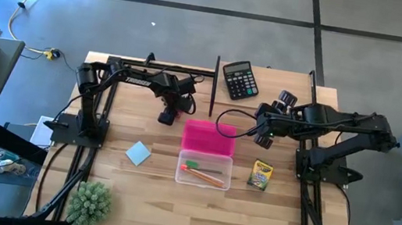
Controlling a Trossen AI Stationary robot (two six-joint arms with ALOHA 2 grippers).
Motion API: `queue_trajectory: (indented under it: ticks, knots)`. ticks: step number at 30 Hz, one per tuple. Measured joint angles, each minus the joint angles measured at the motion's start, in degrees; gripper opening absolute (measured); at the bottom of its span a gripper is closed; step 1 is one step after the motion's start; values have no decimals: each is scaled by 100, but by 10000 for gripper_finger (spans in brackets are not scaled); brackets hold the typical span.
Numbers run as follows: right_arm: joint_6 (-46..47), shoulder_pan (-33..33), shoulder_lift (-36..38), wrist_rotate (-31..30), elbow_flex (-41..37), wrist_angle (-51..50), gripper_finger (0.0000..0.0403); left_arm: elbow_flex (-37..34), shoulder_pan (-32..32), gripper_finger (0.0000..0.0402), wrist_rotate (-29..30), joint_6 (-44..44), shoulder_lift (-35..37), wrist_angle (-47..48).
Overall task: Pack school essentials
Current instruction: Put the red scissors into the pink supply box
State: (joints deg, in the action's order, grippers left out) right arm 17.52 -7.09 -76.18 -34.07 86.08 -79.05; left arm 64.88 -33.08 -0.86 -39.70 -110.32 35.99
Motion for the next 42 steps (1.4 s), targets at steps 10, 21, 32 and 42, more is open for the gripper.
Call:
queue_trajectory:
  ticks: [10, 21, 32, 42]
  knots:
    - [42, 0, 0, -2, 0, 0, 169, -17, -28, 53, 7, 42, 26, 19]
    - [42, 0, 0, -2, 0, 0, 169, 129, -24, 53, 11, 339, -2, 186]
    - [42, 0, 0, -2, 0, 2, 169, 741, -24, 33, 2, 450, -68, 726]
    - [17, 0, 0, -2, 0, 0, 169, 798, -24, 7, -2, 481, -66, 851]
